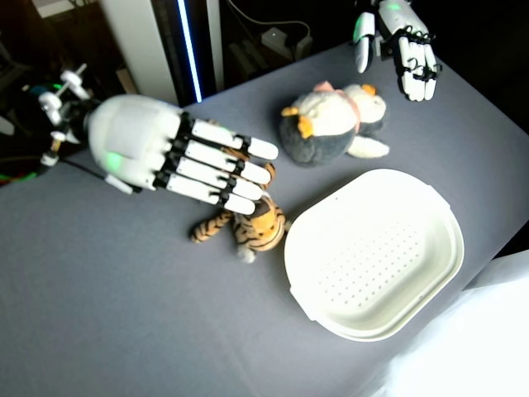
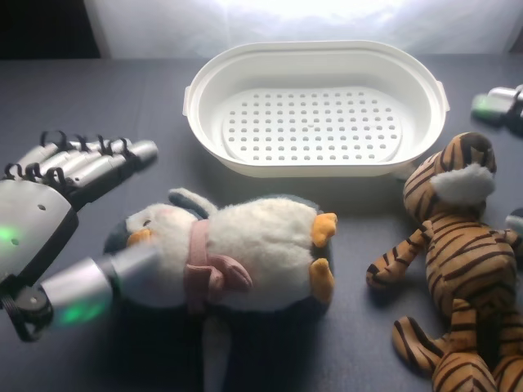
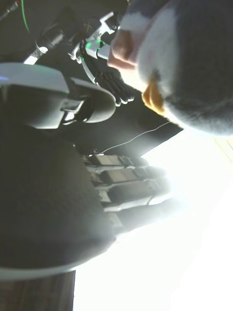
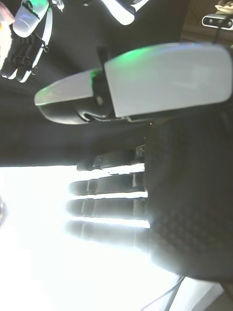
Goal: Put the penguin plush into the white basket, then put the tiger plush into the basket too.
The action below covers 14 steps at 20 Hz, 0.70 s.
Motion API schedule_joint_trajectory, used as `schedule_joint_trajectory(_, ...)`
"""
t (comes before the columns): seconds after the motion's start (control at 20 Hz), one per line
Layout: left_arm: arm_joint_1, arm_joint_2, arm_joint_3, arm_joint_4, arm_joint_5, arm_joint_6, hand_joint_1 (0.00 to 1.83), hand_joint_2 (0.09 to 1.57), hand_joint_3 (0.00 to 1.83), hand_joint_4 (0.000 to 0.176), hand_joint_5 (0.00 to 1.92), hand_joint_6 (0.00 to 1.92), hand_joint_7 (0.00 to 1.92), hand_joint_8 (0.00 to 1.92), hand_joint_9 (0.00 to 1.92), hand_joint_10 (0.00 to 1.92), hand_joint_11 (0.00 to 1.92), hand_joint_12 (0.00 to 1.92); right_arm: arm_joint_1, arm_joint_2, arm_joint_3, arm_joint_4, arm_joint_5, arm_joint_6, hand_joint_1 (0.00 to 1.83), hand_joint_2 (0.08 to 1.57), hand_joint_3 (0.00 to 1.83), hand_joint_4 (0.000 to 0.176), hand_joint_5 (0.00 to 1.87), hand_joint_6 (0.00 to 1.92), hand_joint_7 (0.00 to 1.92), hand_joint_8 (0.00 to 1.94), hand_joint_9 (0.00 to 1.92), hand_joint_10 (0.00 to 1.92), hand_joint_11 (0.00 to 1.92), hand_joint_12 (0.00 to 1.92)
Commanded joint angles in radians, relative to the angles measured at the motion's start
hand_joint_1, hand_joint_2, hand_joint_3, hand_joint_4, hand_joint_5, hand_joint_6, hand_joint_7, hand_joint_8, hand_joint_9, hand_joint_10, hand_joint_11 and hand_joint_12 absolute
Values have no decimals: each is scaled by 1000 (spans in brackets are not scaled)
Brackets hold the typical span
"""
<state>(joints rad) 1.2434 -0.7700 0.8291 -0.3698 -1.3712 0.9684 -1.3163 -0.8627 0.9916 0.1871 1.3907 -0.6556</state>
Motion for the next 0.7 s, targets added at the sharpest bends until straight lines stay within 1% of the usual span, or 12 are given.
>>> schedule_joint_trajectory(0.0,-8,-8,2,27,-108,-3,613,1032,4,126,447,4,237,1,236,13,0,779,8,-1,5,6,121,8,991,1189,4,12,516,2,316,2,332,12,147,598)
schedule_joint_trajectory(0.05,-7,-9,4,20,-103,-3,613,1032,3,126,447,3,237,1,236,11,0,779,8,-1,4,5,122,9,991,1189,3,12,517,2,316,1,333,10,147,596)
schedule_joint_trajectory(0.15,-8,-6,13,27,-66,-3,670,1016,0,126,395,0,210,0,233,5,0,801,10,-2,2,-1,123,11,974,1209,8,0,521,2,318,1,328,5,138,588)
schedule_joint_trajectory(0.2,-16,-4,20,40,-37,-3,775,948,0,166,228,0,69,4,90,8,0,441,12,-2,2,-4,123,11,950,1220,9,4,515,1,316,0,334,6,151,594)
schedule_joint_trajectory(0.25,-34,-2,32,60,15,2,779,912,0,174,101,0,13,0,17,1,0,87,16,-3,2,-8,123,11,961,1223,8,4,517,1,319,1,330,3,145,589)
schedule_joint_trajectory(0.3,-85,-3,46,88,104,36,779,904,0,176,75,0,2,0,3,0,0,17,23,-3,3,-15,122,11,964,1224,7,4,518,1,319,1,330,3,146,587)
schedule_joint_trajectory(0.35,-124,-4,53,111,179,69,779,903,0,176,69,0,0,0,0,0,0,3,26,-2,4,-19,123,11,965,1223,6,4,518,1,320,1,330,2,146,585)
schedule_joint_trajectory(0.4,-164,-9,64,134,253,91,777,733,0,176,13,0,0,0,0,0,11,6,27,-2,5,-21,123,11,1002,1230,6,0,521,2,323,2,327,1,131,579)
schedule_joint_trajectory(0.45,-198,-18,82,152,329,104,776,697,0,176,2,0,0,0,0,0,13,7,27,-2,5,-21,123,11,1010,1232,6,0,522,2,325,2,326,0,128,578)
schedule_joint_trajectory(0.55,-229,-43,118,160,420,104,894,612,0,176,0,0,0,0,3,1,64,33,26,-5,4,-22,123,11,1006,1236,4,0,532,5,325,2,333,8,155,589)
schedule_joint_trajectory(0.6,-231,-52,128,158,442,104,922,621,0,176,0,0,0,0,48,17,120,60,26,-5,4,-23,122,11,996,1235,3,14,531,4,335,6,346,12,177,595)
schedule_joint_trajectory(0.65,-231,-60,138,151,462,104,927,623,0,176,0,0,0,0,58,20,132,66,26,-5,4,-24,122,14,992,1237,3,20,530,2,338,5,349,11,182,593)
